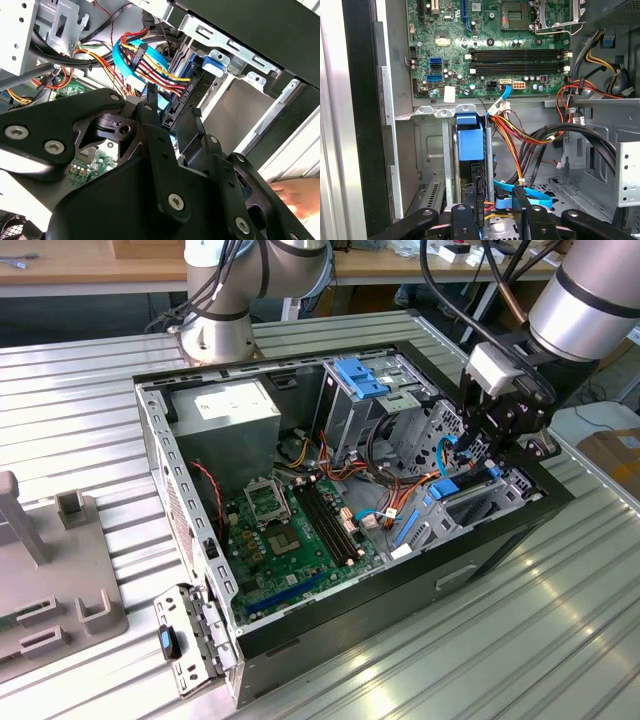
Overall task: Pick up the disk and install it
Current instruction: 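Insert the second disk wire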
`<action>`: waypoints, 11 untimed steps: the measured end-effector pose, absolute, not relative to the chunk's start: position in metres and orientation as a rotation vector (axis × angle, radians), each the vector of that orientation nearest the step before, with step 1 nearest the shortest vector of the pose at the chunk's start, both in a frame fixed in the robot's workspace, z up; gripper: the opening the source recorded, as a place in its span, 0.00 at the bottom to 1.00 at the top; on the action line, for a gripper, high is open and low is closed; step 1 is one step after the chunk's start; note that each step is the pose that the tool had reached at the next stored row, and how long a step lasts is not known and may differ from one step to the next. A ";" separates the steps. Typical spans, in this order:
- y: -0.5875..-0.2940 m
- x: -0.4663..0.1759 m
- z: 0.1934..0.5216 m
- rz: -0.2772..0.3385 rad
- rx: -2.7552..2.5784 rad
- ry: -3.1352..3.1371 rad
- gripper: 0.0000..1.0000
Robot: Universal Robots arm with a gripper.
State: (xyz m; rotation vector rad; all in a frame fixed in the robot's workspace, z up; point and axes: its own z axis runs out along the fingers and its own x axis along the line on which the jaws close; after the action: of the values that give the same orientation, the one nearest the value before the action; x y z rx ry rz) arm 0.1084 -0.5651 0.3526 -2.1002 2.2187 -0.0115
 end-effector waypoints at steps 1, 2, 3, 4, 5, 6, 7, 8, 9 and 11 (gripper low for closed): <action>-0.565 0.108 0.353 -0.012 -2.100 2.219 0.42; -0.565 0.108 0.353 -0.012 -2.100 2.219 0.42; -0.565 0.108 0.353 -0.012 -2.100 2.219 0.41; -0.565 0.108 0.353 -0.012 -2.100 2.219 0.34; -0.565 0.108 0.353 -0.012 -2.100 2.219 0.16; -0.565 0.108 0.353 -0.012 -2.100 2.219 0.11; -0.565 0.108 0.353 -0.012 -2.100 2.219 0.11; -0.565 0.108 0.353 -0.012 -2.100 2.219 0.11; -0.565 0.108 0.353 -0.012 -2.100 2.219 0.11; -0.565 0.108 0.353 -0.012 -2.100 2.219 0.11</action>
State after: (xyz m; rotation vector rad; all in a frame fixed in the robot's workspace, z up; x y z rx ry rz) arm 0.1084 -0.5652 0.3526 -2.1002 2.2188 -0.0117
